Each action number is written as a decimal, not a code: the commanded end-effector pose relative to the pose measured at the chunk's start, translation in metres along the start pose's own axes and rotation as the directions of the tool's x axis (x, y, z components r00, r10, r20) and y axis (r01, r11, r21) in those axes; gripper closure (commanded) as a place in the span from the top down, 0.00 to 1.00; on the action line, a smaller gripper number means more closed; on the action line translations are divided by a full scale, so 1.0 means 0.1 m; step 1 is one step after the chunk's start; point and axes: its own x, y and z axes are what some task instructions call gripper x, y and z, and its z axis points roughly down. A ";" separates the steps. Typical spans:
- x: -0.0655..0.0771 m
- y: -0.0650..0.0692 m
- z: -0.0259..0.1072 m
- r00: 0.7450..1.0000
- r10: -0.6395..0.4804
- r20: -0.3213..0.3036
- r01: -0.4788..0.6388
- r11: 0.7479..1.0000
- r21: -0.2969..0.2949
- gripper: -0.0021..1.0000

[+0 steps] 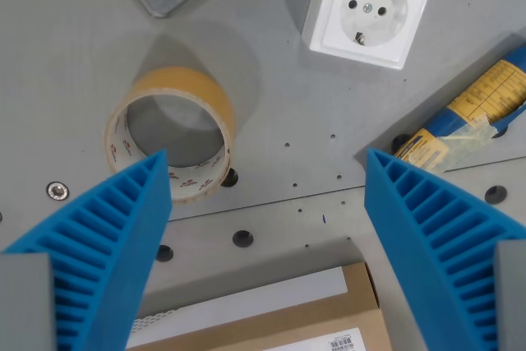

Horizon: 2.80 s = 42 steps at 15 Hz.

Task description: Move above the white socket

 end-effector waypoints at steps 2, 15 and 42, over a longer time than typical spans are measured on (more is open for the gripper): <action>0.00 0.00 -0.02 1.000 0.000 -0.005 0.000 1.000 0.001 1.00; 0.04 0.06 0.07 0.999 0.050 -0.019 -0.050 0.999 0.001 1.00; 0.26 0.52 0.82 0.970 0.231 -0.082 -0.232 0.973 -0.010 1.00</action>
